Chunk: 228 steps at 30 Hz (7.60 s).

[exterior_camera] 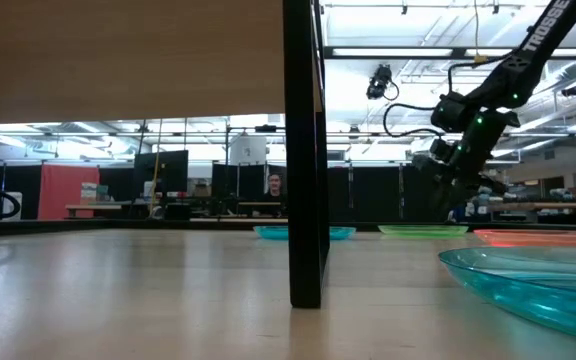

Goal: Place and stack plates onto a shelf
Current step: Stack the green plate on top of the red plate on the shelf

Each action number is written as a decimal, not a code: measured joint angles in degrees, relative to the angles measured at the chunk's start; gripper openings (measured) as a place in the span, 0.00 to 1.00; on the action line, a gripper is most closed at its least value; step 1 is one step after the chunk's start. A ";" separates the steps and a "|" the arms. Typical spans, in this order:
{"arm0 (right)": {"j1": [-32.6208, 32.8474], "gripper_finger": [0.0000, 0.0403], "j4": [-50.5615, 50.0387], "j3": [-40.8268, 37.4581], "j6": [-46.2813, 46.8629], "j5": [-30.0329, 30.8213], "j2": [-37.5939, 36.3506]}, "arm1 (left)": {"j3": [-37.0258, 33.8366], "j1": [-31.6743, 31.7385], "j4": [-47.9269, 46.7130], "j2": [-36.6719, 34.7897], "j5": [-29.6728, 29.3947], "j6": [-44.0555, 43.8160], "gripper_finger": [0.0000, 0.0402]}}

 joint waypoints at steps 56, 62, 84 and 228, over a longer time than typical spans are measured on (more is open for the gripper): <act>7.94 0.26 -25.72 4.35 11.67 2.16 0.04 | 0.00 -0.04 -0.04 -0.09 1.68 0.07 0.36; 8.88 0.26 -25.75 4.35 12.75 2.81 0.04 | 0.00 -0.07 -0.04 -0.09 5.43 0.07 0.36; 10.64 0.26 -22.08 1.65 14.64 5.61 0.04 | 0.00 -0.04 -0.04 -0.07 5.53 0.17 0.36; 49.40 0.02 57.15 -5.75 -3.87 43.21 -6.61 | 0.00 -2.37 22.01 5.29 -7.35 -9.93 0.36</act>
